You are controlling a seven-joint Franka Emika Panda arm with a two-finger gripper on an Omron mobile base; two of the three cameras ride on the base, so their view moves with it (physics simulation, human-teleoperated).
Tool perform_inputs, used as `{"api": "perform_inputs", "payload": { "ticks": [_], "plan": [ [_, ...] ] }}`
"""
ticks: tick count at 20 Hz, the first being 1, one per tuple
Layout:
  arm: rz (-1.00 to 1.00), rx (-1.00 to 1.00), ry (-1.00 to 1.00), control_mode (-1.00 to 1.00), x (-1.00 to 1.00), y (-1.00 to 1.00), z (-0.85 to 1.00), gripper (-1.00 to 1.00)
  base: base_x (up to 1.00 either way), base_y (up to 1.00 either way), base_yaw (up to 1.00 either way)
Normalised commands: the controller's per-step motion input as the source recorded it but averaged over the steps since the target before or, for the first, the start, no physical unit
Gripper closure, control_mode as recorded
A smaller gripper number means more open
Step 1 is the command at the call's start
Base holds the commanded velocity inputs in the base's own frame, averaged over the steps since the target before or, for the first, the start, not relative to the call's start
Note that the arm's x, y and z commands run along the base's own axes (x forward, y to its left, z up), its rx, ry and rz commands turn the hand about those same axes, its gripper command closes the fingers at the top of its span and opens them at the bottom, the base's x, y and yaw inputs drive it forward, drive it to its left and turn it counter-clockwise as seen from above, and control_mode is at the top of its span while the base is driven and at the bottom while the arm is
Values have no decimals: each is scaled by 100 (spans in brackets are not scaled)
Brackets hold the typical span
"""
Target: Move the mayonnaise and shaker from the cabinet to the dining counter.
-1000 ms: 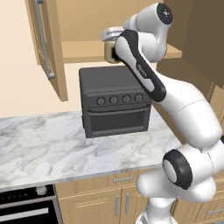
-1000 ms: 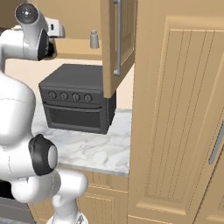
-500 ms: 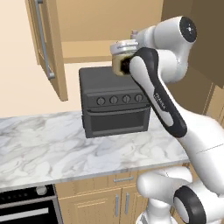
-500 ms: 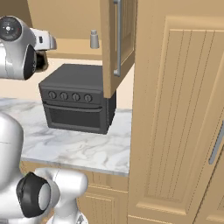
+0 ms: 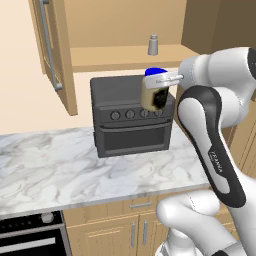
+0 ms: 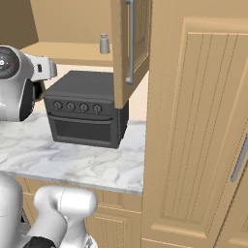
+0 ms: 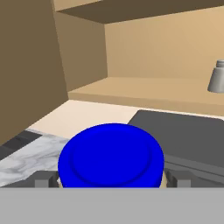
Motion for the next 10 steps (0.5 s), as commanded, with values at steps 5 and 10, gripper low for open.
{"api": "perform_inputs", "payload": {
  "ticks": [5,10],
  "plan": [
    [0,1,0,-100,-56,-13,-45,100,0,0,0],
    [0,0,6,-100,-17,-3,-42,100,0,0,0]
  ]
}}
